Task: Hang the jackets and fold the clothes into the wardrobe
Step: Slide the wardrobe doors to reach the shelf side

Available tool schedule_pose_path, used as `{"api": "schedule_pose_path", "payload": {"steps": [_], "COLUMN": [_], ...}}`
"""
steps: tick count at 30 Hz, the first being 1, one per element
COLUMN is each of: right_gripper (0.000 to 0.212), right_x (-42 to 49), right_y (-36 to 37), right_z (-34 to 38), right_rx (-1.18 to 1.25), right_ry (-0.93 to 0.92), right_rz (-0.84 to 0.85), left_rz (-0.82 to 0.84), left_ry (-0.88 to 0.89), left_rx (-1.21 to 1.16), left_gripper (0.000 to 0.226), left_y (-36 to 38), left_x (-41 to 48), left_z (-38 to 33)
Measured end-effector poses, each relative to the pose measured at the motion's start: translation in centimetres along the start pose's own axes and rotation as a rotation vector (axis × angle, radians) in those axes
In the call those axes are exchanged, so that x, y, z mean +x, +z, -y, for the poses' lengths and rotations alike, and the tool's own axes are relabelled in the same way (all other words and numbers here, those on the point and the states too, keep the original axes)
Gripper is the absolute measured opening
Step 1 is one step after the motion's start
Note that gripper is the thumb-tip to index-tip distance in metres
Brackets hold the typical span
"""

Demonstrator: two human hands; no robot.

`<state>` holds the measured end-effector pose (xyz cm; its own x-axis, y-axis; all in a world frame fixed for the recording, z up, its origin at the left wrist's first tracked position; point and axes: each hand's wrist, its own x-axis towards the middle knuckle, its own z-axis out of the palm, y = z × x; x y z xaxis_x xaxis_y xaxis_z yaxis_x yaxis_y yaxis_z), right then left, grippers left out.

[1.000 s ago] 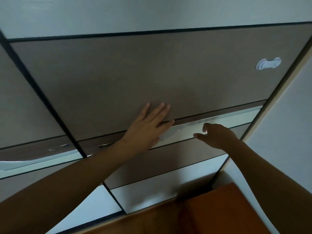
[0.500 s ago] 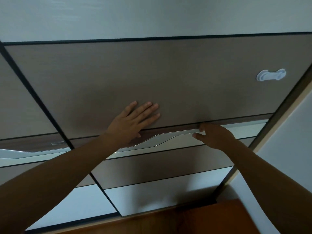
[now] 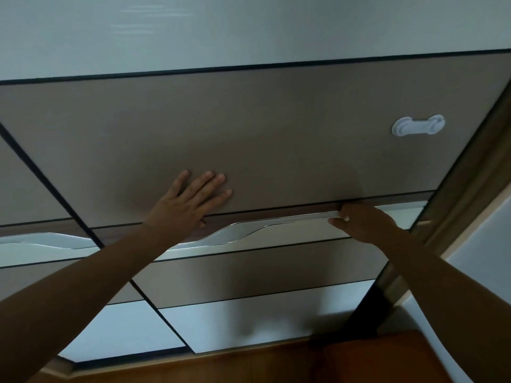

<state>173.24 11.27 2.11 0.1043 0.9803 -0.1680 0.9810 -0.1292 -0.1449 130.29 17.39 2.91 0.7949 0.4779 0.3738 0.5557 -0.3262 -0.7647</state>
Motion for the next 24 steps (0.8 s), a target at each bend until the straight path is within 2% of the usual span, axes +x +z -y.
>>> {"api": "schedule_pose_path", "payload": {"steps": [3,7,11,13,16,18,21,24], "right_gripper": [0.044,0.065,0.047,0.044,0.046,0.044,0.042,0.047], "right_x": [0.1,2.5,1.0,0.5,0.6,0.3,0.4,0.6], "right_y": [0.6,3.0,2.3,2.2,2.5,2.4,2.9,3.2], "right_z": [0.7,-0.2,3.5,5.3,8.0,9.9,13.1,15.7], "right_rx": [-0.028,-0.051,-0.054,-0.054,-0.042,-0.041,-0.033,-0.015], "right_ry": [0.042,0.073,0.125,0.129,0.115,0.092,0.06,0.052], "right_rz": [0.004,-0.003,-0.023,-0.046,-0.042,-0.04,-0.012,0.019], "left_rz": [-0.001,-0.019,0.009,0.021,0.108,0.172,0.223,0.197], "left_ry": [-0.032,-0.111,-0.218,-0.264,-0.391,-0.492,-0.604,-0.705], "left_rx": [-0.017,-0.058,-0.129,-0.161,-0.264,-0.368,-0.498,-0.632], "left_gripper": [0.119,0.098,0.08,0.084,0.108,0.115,0.112,0.105], "left_y": [1.1,2.2,3.0,3.3,3.1,2.4,1.3,0.2], "left_x": [-3.2,-7.4,-11.5,-13.4,-15.6,-16.1,-16.9,-17.8], "left_z": [1.7,3.3,4.5,5.2,5.5,4.7,4.3,4.8]}}
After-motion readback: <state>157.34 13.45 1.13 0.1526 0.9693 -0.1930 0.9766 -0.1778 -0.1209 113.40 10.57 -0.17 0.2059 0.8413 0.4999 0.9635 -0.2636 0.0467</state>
